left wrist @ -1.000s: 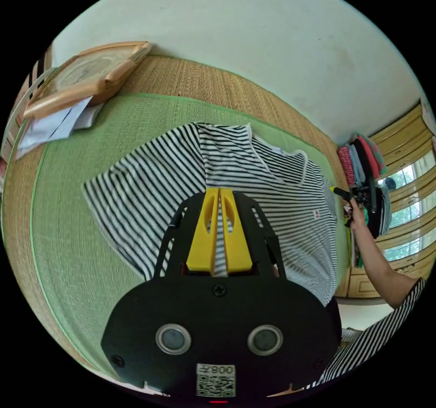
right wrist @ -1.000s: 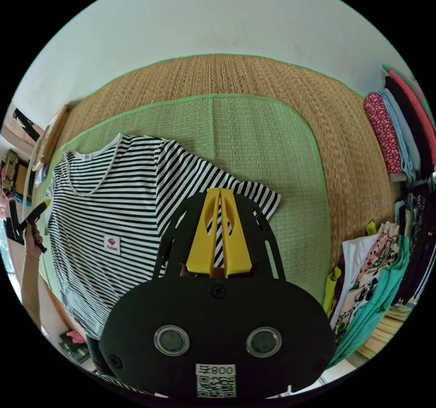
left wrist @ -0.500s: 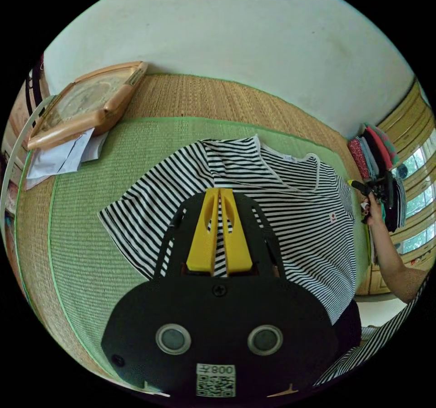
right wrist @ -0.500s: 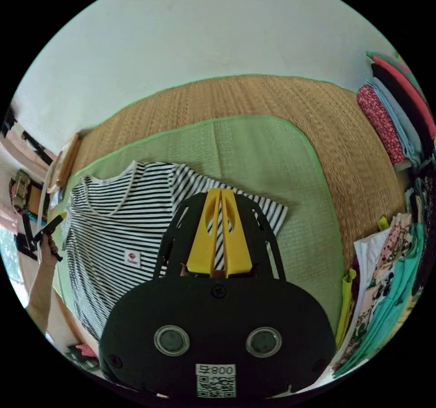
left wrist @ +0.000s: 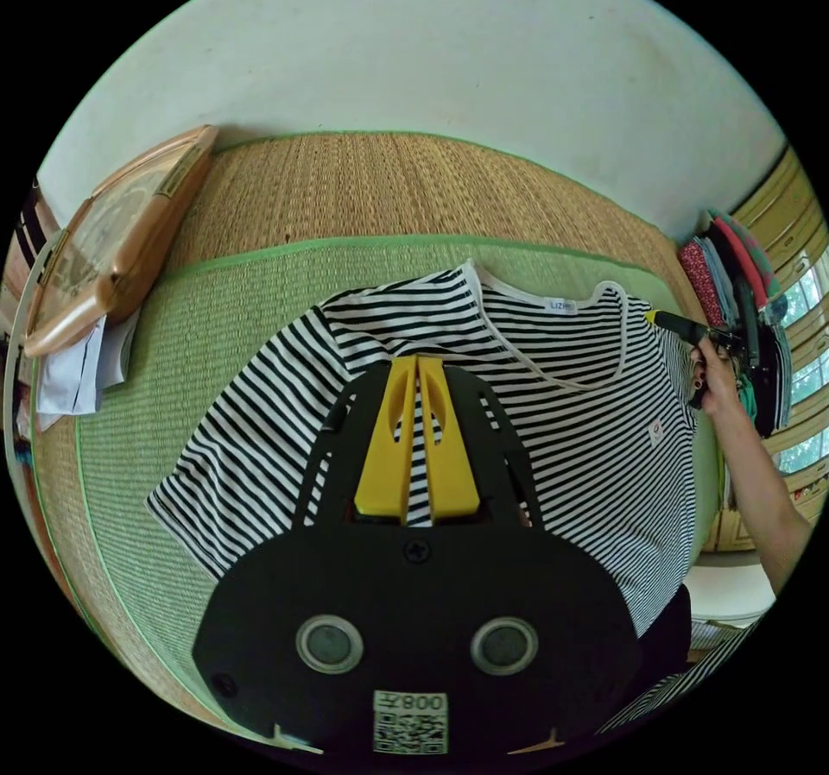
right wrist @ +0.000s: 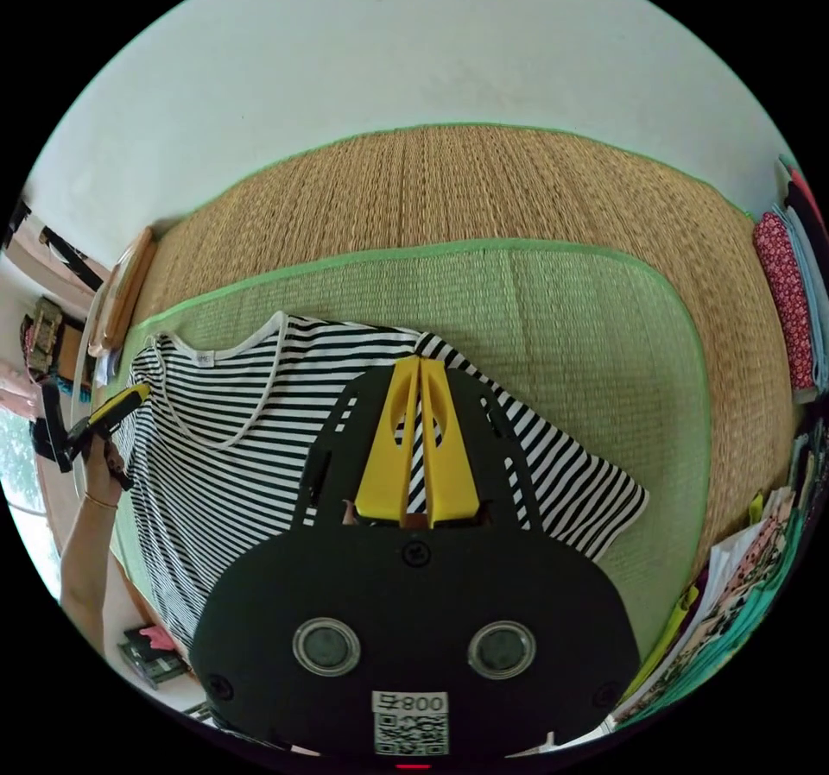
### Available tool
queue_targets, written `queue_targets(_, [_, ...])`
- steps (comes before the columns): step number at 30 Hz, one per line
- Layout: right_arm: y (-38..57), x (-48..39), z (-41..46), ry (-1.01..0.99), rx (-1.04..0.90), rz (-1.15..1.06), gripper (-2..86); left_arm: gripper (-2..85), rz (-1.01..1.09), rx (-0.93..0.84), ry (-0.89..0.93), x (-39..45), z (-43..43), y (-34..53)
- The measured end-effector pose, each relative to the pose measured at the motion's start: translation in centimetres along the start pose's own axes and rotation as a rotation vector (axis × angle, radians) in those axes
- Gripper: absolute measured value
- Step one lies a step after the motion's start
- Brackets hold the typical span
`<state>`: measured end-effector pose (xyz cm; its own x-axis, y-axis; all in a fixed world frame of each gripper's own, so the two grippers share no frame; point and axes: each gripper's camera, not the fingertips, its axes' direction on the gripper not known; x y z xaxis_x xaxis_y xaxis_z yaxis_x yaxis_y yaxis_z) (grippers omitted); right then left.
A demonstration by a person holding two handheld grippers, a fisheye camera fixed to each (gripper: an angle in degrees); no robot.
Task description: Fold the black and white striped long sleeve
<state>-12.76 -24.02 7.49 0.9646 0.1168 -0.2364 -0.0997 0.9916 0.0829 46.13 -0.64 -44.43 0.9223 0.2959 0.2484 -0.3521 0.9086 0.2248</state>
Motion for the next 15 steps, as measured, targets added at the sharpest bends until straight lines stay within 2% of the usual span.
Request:
queue_targets(5, [3.2,0.2,-0.9,-0.021,0.049,-0.030,0.0,0.1,-0.005,0.047,-0.004,2.9,-3.3,0.6])
queue_targets(7, [5.5,1.0,-1.4,-0.050,0.077,-0.021,0.0,0.1,-0.007,-0.015,-0.010,3.7,-3.6,0.7])
queue_targets(11, [12.0,3.6,-2.7,-0.129,0.125,0.016,0.0,0.1,-0.024,0.057,0.072,5.8,-7.1,0.9])
queue_targets(15, [19.0,6.2,-1.5,-0.119,0.066,0.047,0.1,0.2,0.057,0.013,0.133,10.0,-8.7,0.9])
